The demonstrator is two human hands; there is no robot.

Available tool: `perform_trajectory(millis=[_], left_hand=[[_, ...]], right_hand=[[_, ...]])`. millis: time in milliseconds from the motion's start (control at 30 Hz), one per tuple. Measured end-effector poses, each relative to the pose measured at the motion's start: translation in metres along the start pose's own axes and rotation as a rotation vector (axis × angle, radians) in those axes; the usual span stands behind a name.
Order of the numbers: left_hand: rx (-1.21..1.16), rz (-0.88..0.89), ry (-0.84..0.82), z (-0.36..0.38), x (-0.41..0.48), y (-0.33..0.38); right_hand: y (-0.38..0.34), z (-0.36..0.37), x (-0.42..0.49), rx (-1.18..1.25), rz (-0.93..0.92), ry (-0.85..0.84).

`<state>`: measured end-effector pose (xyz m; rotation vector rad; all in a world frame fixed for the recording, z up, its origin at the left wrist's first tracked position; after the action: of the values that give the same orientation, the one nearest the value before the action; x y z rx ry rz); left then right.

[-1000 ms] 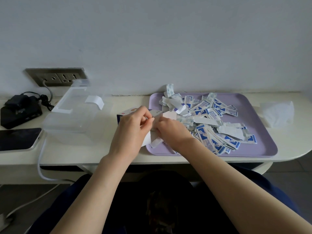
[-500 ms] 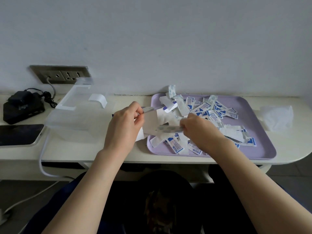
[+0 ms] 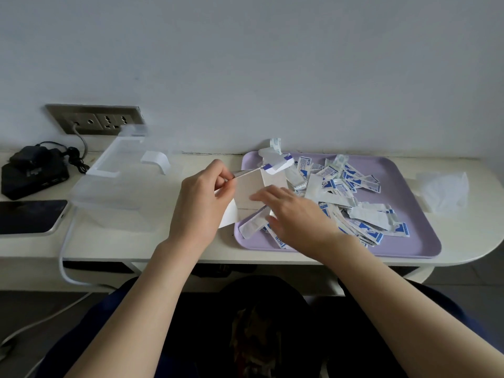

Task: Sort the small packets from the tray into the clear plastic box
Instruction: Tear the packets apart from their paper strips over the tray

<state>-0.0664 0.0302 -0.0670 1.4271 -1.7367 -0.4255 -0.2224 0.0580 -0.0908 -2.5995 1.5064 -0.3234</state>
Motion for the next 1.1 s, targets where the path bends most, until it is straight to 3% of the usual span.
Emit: perform_trajectory(millis=[133, 400, 633, 800, 1100], left_hand=[[-0.009, 0.037, -0.023, -0.001, -0.002, 0.002], [0.033, 0.036, -0.022, -0.009, 0.0, -0.002], [0.169, -0.049, 0.067, -0.018, 0.003, -0.011], [0.195, -0.144, 0.171, -0.028, 0.008, -0.019], [0.145, -0.264, 0.232, -0.034, 0.01, -0.028]], right_hand=[[0.003, 0.021, 0.008, -0.133, -0.052, -0.132], [0.003, 0.017, 0.019, -0.049, -0.04, -0.087], [0.001, 0.002, 0.014, 0.056, -0.041, 0.121], [-0.002, -0.009, 0.004, -0.008, -0.098, 0.302], [0.008, -0.016, 0.001, 0.019, 0.139, 0.343]])
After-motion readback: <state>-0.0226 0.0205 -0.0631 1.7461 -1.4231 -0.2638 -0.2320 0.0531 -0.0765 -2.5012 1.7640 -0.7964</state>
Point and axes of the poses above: each hand's wrist, its own x-axis towards the middle knuckle, its own z-axis out of the palm, y = z × x, the point moved 3 cm from there along x, towards the middle knuckle, and after that the axes turned 8 degrees about -z, right-handed, at the moved point
